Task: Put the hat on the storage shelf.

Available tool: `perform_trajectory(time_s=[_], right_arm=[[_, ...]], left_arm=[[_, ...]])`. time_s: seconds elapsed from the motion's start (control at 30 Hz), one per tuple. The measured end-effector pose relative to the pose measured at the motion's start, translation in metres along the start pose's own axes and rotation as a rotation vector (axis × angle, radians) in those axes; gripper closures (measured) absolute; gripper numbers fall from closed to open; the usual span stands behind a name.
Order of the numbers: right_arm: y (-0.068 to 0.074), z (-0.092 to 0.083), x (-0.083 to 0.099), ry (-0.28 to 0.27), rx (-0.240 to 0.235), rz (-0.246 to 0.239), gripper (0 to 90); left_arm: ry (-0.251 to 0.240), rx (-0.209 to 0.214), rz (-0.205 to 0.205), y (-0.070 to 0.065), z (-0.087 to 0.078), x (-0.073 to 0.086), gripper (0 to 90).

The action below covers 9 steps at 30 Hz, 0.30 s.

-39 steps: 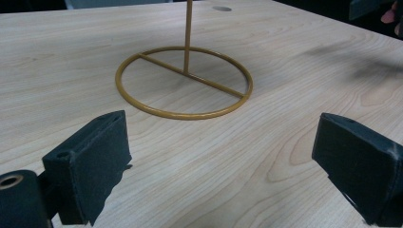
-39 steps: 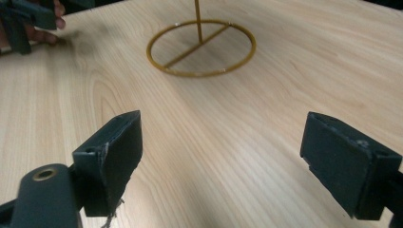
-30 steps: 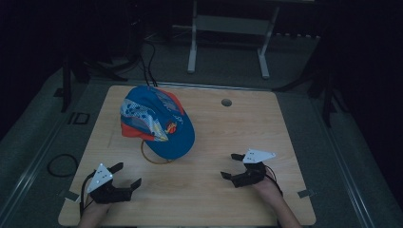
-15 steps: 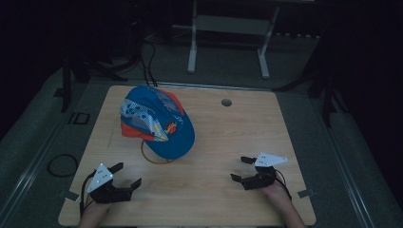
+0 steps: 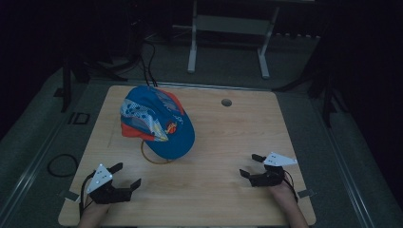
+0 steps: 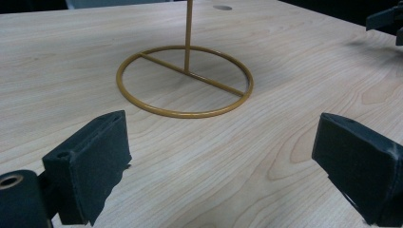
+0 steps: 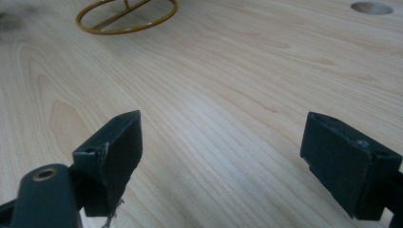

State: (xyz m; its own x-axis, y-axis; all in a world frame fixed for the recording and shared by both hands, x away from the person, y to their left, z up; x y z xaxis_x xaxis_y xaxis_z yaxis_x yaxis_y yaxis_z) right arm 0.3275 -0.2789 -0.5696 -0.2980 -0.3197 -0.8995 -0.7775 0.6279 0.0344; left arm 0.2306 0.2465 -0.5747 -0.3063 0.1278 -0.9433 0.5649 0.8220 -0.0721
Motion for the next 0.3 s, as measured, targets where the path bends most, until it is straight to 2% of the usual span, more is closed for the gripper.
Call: perform_trajectory(time_s=[0.3], right_arm=[[-0.0018, 0.0006, 0.0006, -0.010, 0.007, 0.000, 14.0]], left_arm=[[-0.004, 0.004, -0.002, 0.0006, -0.0003, 0.0002, 5.6]])
Point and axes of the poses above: each handheld gripper's, and its own axes: z roughly forward along the jaws, x roughly out of its underside, y roughly to its left, the point moved 1 cm from there along z, roughly forward along the jaws, and after that the axes turned 2 degrees about -y, right-handed, at the moved point
